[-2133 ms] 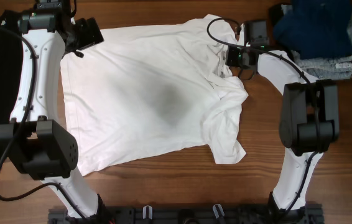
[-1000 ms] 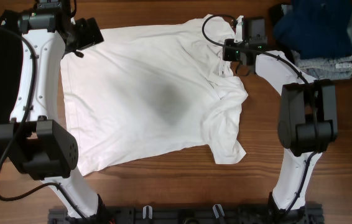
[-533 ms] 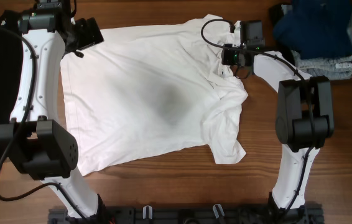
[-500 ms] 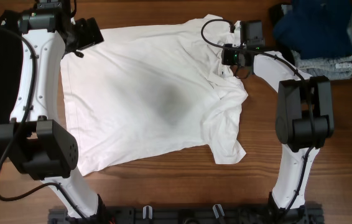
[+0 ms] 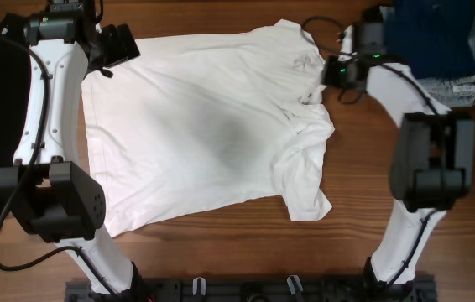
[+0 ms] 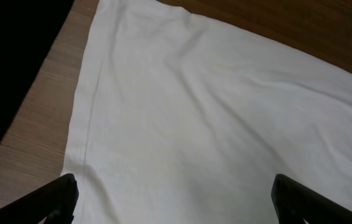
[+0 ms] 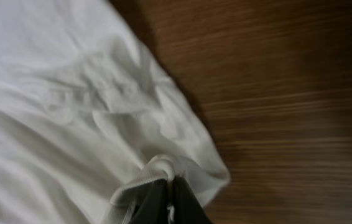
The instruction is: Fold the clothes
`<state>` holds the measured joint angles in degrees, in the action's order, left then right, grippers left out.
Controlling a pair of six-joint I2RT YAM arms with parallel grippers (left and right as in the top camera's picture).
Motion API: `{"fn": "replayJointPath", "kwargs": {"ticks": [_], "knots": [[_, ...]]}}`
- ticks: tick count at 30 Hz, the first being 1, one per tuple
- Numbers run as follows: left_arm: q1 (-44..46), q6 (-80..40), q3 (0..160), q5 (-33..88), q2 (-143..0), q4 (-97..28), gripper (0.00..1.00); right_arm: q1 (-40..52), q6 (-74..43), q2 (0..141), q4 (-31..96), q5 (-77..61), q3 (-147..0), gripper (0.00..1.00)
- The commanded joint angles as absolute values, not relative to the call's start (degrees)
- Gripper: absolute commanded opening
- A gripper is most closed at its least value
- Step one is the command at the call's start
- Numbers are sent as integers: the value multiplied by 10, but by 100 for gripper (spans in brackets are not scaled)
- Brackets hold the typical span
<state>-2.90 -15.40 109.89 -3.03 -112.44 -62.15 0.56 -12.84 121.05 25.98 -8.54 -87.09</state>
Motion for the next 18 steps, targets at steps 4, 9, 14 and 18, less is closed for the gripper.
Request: {"fn": "replayJointPath", "kwargs": {"ticks": [4, 9, 14, 18], "knots": [[-26, -159, 1099, -24, -1126, -622, 100, -57, -93, 1179, 258, -88, -889, 4], [-26, -159, 1099, -24, -1126, -623, 100, -78, -73, 1183, 235, -84, -889, 39], [-26, -154, 1099, -24, -1126, -623, 100, -79, -75, 1166, 258, -139, -889, 95], [-27, -137, 1099, -26, -1124, -629, 100, -79, -77, 1098, 316, -197, -889, 99]]}}
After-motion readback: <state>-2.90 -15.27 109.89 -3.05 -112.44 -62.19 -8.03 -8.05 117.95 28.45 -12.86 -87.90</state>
